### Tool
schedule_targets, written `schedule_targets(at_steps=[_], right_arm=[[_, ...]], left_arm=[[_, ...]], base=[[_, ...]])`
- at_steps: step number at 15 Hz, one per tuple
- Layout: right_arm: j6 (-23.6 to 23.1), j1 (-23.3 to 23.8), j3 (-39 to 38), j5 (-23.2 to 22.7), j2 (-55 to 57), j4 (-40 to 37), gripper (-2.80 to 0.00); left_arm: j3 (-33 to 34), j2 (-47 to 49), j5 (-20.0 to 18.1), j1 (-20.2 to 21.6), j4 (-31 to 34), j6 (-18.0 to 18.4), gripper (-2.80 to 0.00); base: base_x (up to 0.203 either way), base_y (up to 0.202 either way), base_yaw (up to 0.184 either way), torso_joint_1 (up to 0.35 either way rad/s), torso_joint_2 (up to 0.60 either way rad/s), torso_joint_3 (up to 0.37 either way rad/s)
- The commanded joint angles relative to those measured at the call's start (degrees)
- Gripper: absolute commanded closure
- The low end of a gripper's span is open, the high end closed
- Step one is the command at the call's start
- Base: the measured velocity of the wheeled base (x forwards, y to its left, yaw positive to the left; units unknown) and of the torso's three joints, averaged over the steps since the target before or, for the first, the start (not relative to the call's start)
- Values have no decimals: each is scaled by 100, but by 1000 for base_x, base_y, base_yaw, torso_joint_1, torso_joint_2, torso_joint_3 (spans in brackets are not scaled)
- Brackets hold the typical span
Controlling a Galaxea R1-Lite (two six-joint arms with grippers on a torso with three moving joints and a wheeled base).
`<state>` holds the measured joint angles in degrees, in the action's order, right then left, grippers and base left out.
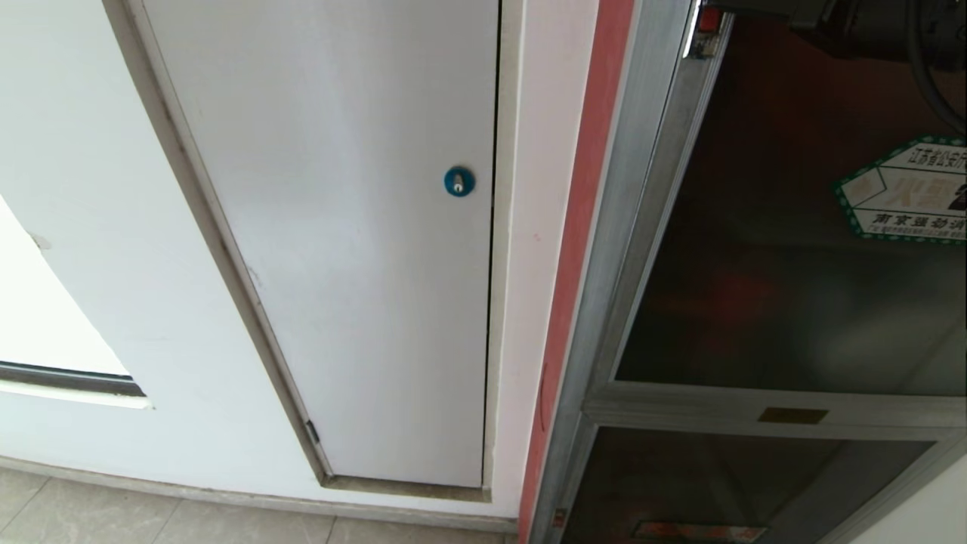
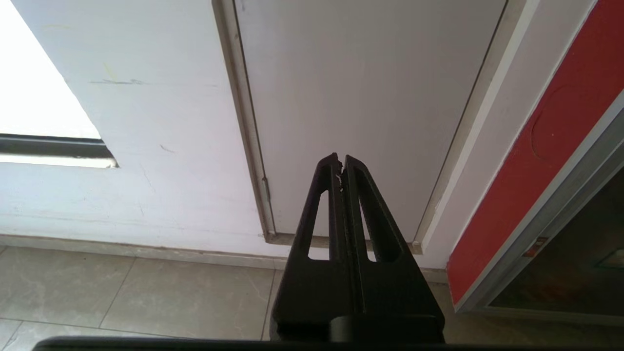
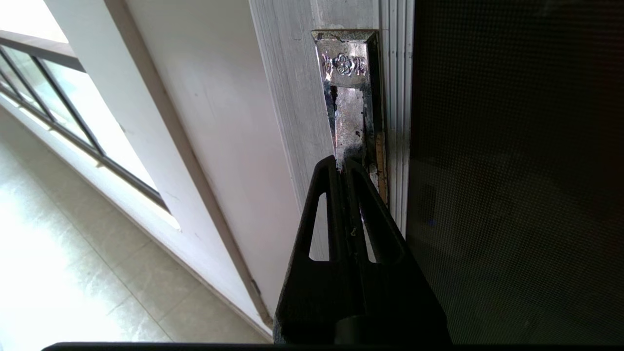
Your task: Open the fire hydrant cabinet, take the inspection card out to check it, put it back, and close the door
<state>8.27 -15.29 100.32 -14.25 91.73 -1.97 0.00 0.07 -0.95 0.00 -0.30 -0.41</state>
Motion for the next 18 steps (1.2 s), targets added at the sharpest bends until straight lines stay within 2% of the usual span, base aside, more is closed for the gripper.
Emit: schedule_targets(at_steps=[1,18], right_arm=[[0,-1,23,-8,47,13,0],[8,149,76,-34,138,4,0]], left_arm=[[0,1,-2,0,-5,-2,0],[0,1,-2,0,-5,-2,0]], base=[[0,0,0,0,0,0],[0,0,0,0,0,0]])
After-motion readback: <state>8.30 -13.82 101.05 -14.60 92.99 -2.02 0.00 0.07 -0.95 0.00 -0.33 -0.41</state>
